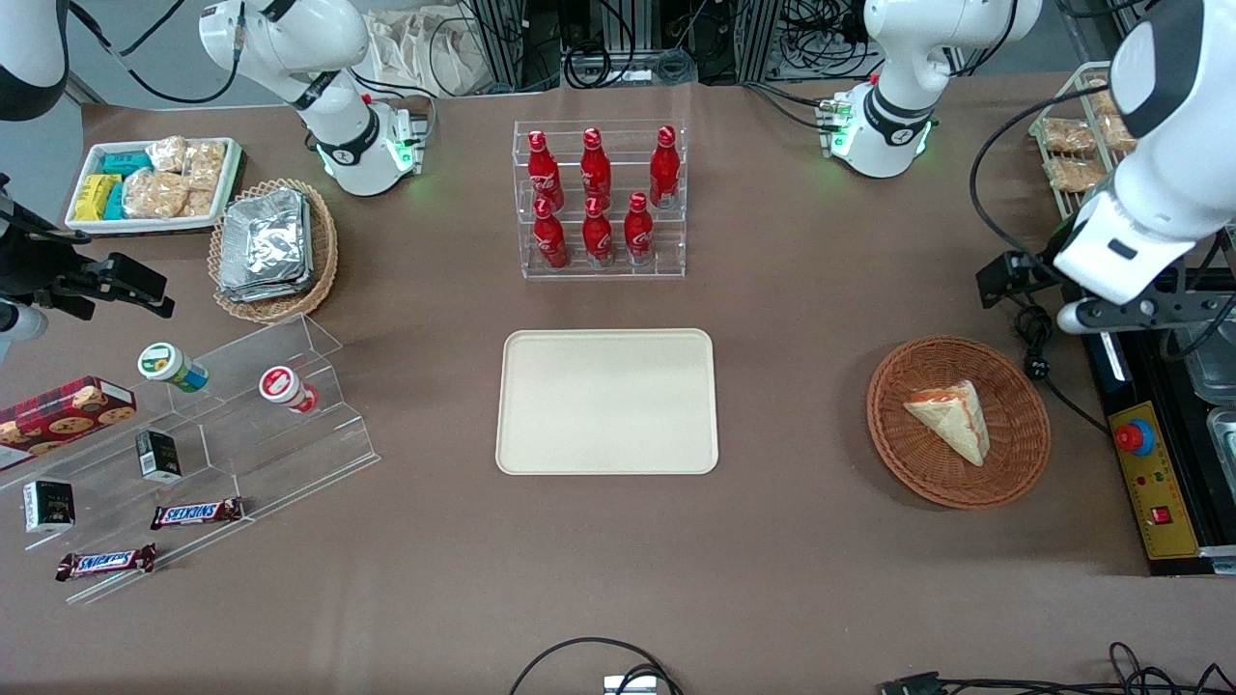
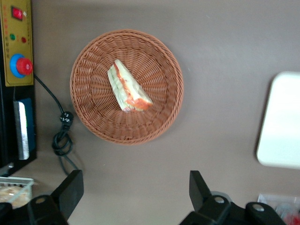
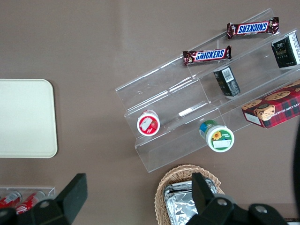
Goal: Place sandwich from basket to tray
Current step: 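Move the left gripper over the wrapped sandwich in the wicker basket, then lower the left gripper and close it on the wrapped sandwich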
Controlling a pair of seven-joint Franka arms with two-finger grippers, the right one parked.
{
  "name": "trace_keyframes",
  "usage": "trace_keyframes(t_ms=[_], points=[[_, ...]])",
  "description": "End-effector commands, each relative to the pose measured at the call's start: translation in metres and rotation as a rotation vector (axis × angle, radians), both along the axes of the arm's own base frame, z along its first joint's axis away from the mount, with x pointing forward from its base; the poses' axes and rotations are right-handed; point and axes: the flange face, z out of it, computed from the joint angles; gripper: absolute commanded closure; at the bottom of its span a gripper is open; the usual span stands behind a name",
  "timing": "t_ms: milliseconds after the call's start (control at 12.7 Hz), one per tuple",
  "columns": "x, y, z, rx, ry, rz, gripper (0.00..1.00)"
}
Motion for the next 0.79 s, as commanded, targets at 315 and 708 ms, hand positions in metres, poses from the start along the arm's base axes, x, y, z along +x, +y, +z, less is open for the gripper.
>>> trace_keyframes(t_ms=[315, 708], points=[[0.064, 0.051, -0.148, 0.049, 0.009, 0.417, 0.00], [0.060, 0.058, -0.232, 0.062, 0.070, 0.495, 0.00]])
